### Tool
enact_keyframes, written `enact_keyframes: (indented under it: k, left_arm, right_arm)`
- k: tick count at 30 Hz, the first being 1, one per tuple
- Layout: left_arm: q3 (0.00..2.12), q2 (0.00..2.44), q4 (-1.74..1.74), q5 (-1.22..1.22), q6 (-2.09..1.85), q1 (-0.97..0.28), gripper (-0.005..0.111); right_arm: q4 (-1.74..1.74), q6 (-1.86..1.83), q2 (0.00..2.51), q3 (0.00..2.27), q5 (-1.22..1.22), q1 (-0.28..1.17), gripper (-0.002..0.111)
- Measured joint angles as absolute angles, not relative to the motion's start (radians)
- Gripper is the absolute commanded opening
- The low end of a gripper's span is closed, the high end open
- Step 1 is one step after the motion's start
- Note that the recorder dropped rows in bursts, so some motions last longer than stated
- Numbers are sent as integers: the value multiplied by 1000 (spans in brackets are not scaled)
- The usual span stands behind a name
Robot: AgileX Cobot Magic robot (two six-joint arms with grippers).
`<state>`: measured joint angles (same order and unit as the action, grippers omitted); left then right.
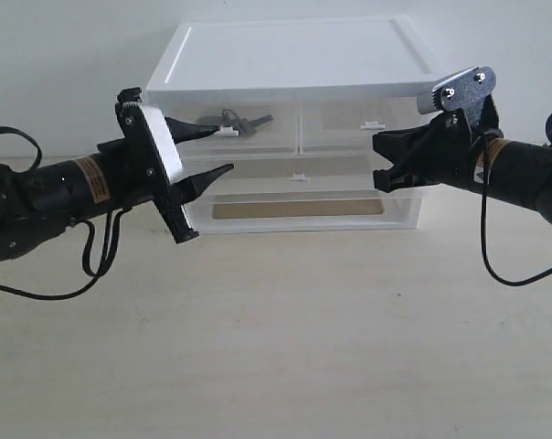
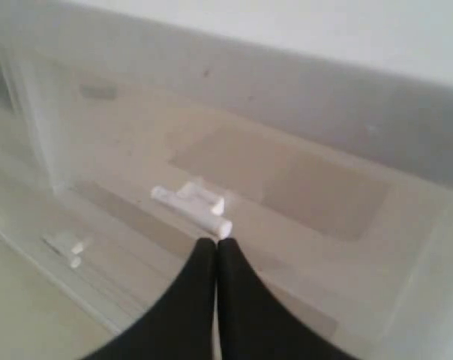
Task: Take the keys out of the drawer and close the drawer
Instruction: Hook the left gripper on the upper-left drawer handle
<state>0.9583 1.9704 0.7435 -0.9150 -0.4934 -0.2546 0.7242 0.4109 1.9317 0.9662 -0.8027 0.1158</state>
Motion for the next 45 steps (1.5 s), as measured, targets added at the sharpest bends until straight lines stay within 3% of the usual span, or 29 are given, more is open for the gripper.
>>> enact_keyframes:
  k: [7,15,30,45]
  left_arm:
    - [989,2052,575,-1040,-822,-264,42]
    - [1025,2081,599,-1056,-830,-268,4]
    - [1008,2067,575,-1046,-865,-283,4]
    - [889,1926,516,-886,-921,-358,4]
  right_arm:
    - [725,418,1932,966,-801,116,0]
    - [727,418,1932,967,-799,116,0]
    - [729,415,1932,968,-794,116,0]
    - [729,407,1932,968,-792,116,0]
